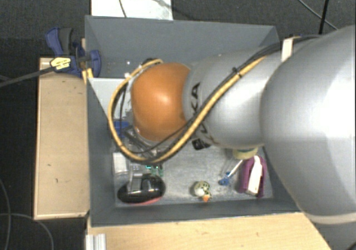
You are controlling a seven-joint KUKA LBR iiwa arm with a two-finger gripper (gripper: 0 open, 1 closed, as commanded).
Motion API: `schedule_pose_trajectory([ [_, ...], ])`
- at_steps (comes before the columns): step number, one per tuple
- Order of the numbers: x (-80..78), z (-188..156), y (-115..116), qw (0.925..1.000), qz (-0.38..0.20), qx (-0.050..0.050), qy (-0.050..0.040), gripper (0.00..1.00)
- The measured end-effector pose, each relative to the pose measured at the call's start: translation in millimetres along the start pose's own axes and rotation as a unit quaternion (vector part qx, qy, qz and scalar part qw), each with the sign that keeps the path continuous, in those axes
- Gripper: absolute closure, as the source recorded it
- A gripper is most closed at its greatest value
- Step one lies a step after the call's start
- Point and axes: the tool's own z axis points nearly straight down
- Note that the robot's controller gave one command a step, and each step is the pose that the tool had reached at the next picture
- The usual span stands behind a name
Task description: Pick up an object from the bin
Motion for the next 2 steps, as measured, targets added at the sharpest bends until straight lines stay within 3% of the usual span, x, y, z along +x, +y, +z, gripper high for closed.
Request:
schedule_pose_trajectory([
  [1, 26.3, 72, -35, 0.9890, -0.147, -0.001, -0.0085, 0.00],
  [2, 20.8, 42, -47, 0.9875, -0.157, 0.000, -0.0058, 0.00],
])
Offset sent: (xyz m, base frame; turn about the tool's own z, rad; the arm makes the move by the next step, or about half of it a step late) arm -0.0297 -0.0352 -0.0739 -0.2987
